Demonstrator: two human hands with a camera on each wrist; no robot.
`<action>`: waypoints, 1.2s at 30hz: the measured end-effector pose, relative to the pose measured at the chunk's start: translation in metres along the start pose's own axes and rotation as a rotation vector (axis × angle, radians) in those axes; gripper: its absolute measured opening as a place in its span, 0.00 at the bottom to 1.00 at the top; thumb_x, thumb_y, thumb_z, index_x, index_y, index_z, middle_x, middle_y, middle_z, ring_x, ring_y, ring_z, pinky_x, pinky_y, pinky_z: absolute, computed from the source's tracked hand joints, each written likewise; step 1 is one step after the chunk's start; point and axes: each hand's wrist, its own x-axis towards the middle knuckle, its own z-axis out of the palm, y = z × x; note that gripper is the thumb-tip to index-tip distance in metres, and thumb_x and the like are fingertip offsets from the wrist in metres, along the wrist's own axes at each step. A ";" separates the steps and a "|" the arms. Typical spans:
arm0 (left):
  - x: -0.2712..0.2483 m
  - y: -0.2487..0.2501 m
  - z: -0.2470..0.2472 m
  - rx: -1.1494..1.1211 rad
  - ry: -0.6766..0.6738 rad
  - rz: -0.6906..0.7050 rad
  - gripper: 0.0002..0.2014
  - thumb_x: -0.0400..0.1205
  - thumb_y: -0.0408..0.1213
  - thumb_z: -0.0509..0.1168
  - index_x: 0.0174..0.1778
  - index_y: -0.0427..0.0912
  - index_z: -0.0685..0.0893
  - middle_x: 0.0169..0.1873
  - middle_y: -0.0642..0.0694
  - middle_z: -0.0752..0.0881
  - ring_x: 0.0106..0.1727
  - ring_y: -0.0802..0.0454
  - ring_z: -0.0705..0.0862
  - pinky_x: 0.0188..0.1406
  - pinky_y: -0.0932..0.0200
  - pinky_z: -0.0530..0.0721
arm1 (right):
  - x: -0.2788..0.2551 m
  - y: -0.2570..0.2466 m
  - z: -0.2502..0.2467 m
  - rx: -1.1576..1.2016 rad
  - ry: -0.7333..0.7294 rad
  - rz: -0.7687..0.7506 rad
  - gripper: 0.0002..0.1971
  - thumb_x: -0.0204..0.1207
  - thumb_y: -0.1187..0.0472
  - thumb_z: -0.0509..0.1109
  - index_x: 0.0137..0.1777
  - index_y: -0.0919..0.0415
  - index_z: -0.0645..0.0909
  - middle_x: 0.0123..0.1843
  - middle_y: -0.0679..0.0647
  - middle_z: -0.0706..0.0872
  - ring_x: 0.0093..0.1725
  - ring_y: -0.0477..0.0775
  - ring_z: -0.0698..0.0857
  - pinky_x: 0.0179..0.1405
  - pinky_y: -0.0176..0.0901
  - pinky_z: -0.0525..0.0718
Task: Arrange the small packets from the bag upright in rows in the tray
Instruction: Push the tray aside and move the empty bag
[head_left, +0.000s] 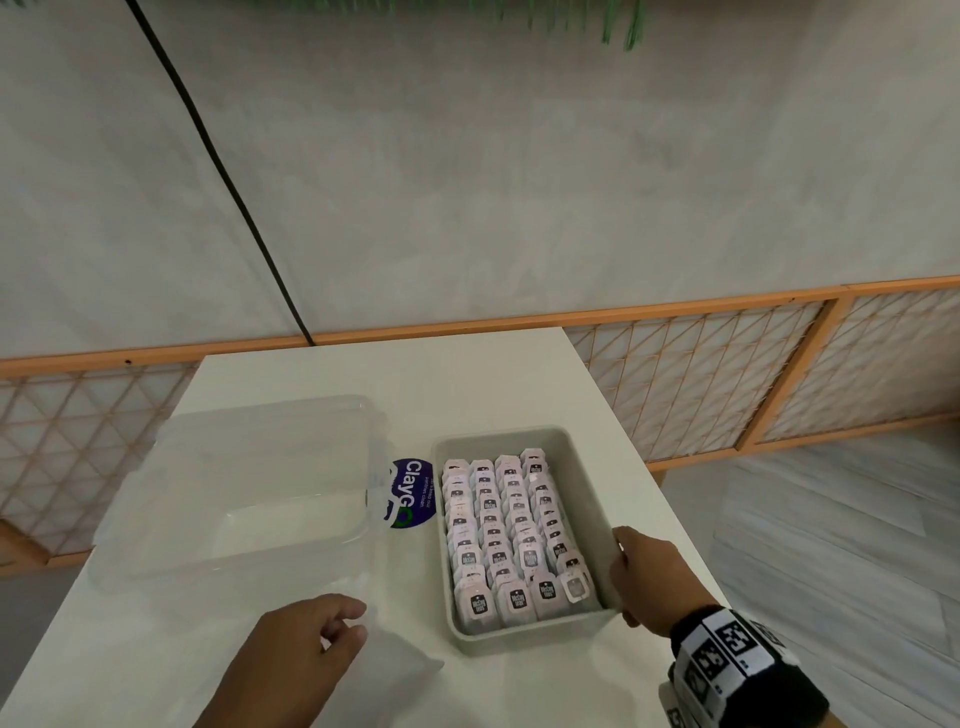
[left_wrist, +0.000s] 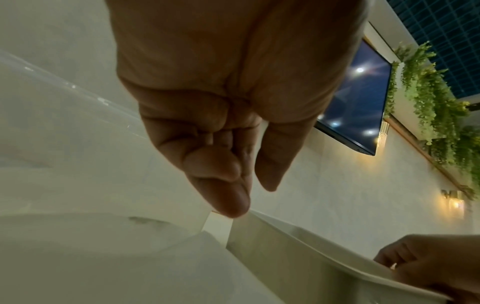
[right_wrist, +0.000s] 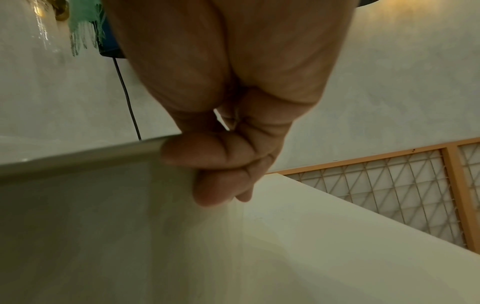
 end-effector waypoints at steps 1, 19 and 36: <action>0.000 -0.002 0.001 -0.002 -0.008 0.003 0.12 0.77 0.45 0.70 0.39 0.72 0.77 0.35 0.60 0.87 0.33 0.61 0.85 0.39 0.71 0.77 | -0.001 0.000 0.000 0.001 0.003 0.003 0.13 0.78 0.68 0.50 0.53 0.60 0.76 0.42 0.58 0.84 0.25 0.55 0.85 0.16 0.33 0.74; -0.016 -0.147 -0.037 0.246 -0.006 -0.571 0.43 0.73 0.65 0.66 0.79 0.49 0.60 0.73 0.36 0.67 0.73 0.37 0.69 0.71 0.47 0.68 | -0.065 -0.097 0.006 -0.132 0.019 -0.738 0.07 0.81 0.51 0.63 0.57 0.44 0.78 0.46 0.41 0.83 0.40 0.37 0.79 0.44 0.28 0.72; -0.013 -0.155 -0.041 -0.307 0.162 -0.042 0.13 0.77 0.27 0.68 0.32 0.47 0.77 0.33 0.40 0.83 0.32 0.49 0.81 0.31 0.61 0.83 | -0.049 -0.193 0.116 -0.346 -0.284 -0.613 0.32 0.82 0.58 0.62 0.82 0.46 0.51 0.75 0.56 0.66 0.70 0.60 0.74 0.68 0.51 0.75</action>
